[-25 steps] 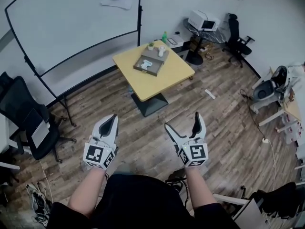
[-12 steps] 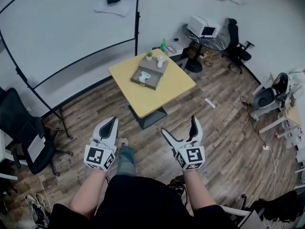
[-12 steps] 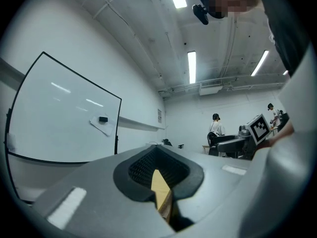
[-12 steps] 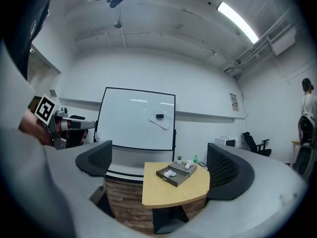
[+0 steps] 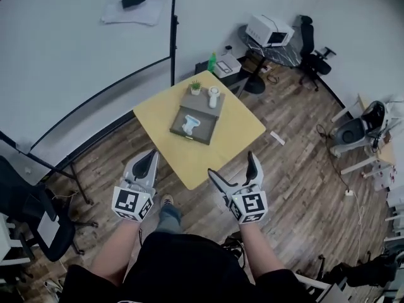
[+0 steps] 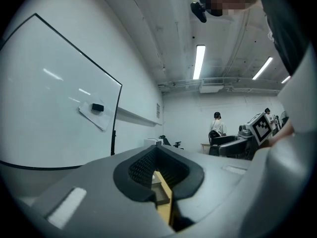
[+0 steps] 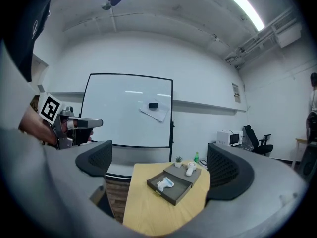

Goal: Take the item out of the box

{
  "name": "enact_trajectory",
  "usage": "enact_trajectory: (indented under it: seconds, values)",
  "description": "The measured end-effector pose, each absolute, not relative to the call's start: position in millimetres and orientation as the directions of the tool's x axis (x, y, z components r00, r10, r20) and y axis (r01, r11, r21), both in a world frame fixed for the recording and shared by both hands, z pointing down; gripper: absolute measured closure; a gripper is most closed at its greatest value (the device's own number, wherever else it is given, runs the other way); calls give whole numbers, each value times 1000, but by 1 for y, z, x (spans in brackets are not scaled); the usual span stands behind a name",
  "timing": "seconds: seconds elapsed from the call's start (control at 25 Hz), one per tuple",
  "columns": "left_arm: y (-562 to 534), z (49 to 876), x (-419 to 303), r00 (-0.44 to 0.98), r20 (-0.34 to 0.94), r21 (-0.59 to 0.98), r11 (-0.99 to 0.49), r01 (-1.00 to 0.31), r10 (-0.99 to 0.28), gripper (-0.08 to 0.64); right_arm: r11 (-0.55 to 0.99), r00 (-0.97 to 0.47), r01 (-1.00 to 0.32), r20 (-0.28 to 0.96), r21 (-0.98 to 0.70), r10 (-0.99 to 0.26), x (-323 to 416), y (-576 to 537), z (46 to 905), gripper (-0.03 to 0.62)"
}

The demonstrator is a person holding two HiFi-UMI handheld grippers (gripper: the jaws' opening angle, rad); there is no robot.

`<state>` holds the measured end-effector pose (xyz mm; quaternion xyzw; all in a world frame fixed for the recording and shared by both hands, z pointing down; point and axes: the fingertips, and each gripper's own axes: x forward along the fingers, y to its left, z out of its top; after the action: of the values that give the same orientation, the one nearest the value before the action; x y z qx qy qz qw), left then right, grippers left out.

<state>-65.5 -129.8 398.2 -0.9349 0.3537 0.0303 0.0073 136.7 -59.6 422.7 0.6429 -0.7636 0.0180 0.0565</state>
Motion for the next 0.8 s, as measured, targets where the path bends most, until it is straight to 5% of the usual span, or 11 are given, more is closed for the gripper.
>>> enact_trajectory:
  seconds: [0.8]
  values:
    - [-373, 402, -5, 775, -54, 37, -776, -629, -630, 560, 266, -231, -960, 288, 85, -929, 158, -320, 445, -3]
